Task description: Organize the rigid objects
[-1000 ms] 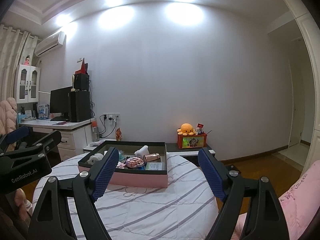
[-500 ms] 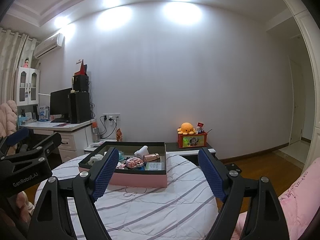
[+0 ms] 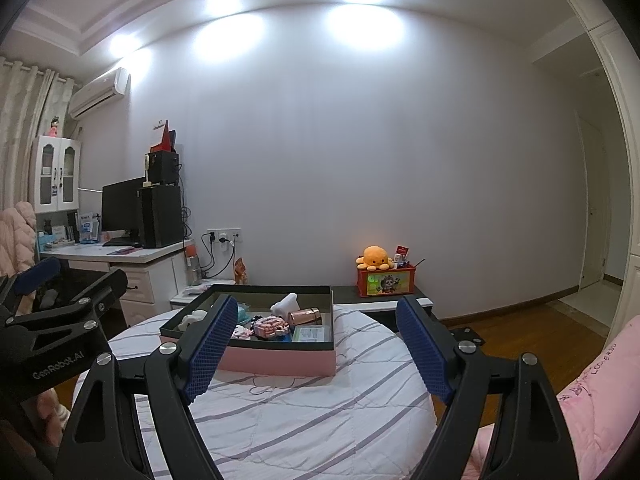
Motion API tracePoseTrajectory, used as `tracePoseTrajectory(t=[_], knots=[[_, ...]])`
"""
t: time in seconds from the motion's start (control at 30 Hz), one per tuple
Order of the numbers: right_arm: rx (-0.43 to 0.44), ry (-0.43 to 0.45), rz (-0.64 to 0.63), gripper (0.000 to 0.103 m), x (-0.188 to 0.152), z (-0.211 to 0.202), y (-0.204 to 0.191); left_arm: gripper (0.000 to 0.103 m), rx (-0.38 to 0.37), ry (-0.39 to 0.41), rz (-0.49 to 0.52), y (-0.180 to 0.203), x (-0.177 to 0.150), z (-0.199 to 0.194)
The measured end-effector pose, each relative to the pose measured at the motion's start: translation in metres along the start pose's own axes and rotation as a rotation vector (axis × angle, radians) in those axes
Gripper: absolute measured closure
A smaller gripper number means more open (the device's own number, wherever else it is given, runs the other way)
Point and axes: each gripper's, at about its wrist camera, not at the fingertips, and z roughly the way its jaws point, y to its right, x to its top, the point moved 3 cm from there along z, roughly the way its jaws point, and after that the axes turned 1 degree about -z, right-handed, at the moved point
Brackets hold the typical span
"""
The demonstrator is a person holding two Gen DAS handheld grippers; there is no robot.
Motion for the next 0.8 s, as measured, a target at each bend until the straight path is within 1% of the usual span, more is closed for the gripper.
tracePoseTrajectory(t=[0.8], knots=[[-0.008,-0.008,-0.033,0.020,-0.0012,-0.0004,-0.0070,0.000,0.005,0.006,0.002,-0.0011,0.0020,-0.0038]])
